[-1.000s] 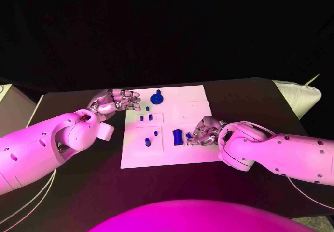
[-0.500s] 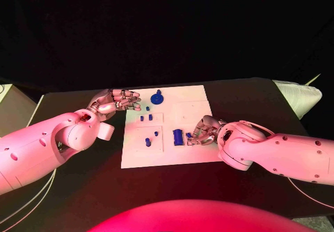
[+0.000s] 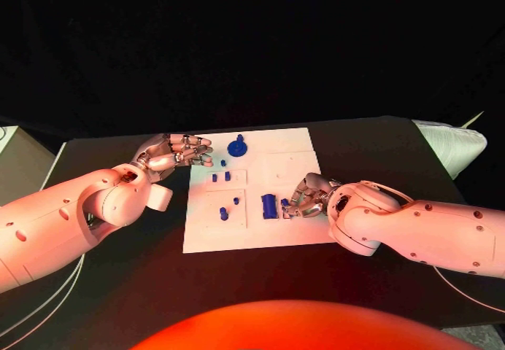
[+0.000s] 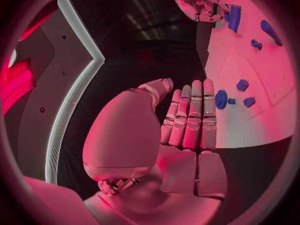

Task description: Assemble the parts on the task board

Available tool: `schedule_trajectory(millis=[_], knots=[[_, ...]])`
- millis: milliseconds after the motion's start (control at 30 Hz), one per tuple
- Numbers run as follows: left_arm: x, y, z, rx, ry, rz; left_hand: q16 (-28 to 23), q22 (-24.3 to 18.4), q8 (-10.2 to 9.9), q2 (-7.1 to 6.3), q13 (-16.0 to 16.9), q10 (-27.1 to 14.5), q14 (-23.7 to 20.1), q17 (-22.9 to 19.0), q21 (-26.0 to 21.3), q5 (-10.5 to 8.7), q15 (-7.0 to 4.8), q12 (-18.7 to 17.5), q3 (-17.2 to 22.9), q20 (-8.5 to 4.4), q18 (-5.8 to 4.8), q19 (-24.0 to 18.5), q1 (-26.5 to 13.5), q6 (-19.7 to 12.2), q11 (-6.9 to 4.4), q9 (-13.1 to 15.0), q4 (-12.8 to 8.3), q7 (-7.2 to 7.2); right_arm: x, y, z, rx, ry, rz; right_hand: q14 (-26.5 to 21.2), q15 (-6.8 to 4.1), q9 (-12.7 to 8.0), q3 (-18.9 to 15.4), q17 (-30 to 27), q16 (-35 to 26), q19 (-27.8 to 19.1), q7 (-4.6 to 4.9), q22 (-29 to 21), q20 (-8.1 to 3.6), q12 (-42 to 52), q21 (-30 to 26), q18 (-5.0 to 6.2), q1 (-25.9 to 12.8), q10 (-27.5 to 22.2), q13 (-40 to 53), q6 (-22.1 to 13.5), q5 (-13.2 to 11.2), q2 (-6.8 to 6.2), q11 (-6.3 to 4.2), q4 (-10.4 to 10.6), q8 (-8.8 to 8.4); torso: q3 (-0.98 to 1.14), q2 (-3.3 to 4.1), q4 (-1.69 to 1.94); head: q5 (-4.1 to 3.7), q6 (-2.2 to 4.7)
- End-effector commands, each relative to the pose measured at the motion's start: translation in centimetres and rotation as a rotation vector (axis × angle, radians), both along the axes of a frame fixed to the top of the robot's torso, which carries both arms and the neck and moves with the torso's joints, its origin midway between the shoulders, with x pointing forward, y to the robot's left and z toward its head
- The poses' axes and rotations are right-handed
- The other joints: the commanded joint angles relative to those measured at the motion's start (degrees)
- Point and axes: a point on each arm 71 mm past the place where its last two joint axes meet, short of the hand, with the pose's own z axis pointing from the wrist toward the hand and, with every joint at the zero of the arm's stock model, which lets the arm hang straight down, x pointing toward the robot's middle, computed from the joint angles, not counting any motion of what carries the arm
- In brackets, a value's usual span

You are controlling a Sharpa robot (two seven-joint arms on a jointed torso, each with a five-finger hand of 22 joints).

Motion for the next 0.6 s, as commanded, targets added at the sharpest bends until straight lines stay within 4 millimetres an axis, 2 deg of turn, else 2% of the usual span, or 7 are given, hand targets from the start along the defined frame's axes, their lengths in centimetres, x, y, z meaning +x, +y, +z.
schedule_trajectory(millis=[33,300,600], knots=[[-0.09,-0.20,0.04,-0.013,0.002,-0.017,-0.4,-0.1,-0.3,0.22,0.0,0.3,0.3,0.1,-0.4,0.32,0.07,-0.2,0.0,0.10,0.01,0.4,0.0,0.2,-0.03,0.0,0.3,0.28,-0.05,-0.03,-0.23,-0.014,0.019,0.010,5.9,-0.36,0.1,-0.5,15.1,0.2,4.6,-0.09,11.9,-0.24,0.1,0.2,-0.73,-0.8,4.9,13.9,0.4,-0.3,0.28,-0.42,0.0,0.40,-0.01,-0.01,-0.02,0.02,-0.02],[-0.10,-0.20,0.04,-0.012,0.003,-0.018,-0.4,-0.1,-0.3,0.22,0.0,0.3,0.3,0.1,-0.4,0.32,0.07,-0.2,0.0,0.10,0.01,0.4,0.0,0.2,-0.03,0.0,0.3,0.28,0.01,0.00,-0.36,-0.018,0.029,0.013,5.9,-0.34,0.1,-1.1,15.1,0.2,4.7,-0.06,11.9,-0.23,0.1,0.1,-0.73,-3.5,4.9,13.9,0.3,-0.7,0.77,-0.40,0.0,0.51,-0.01,0.01,-0.01,-0.05,-0.02],[-0.10,-0.17,0.05,-0.011,0.003,-0.016,-0.4,-0.1,-0.3,0.24,0.0,0.3,0.3,0.1,-0.4,0.36,0.08,-0.3,0.0,0.11,0.02,0.4,0.0,0.1,-0.02,0.0,0.4,0.26,-0.10,0.26,-0.36,-0.013,0.036,0.023,5.9,-0.32,0.1,-2.0,15.1,0.2,4.7,-0.03,12.0,-0.20,0.2,0.2,-0.75,-5.6,5.0,14.0,0.3,-1.0,0.66,-0.37,0.0,0.59,-0.01,-0.01,0.01,-0.04,-0.02]])
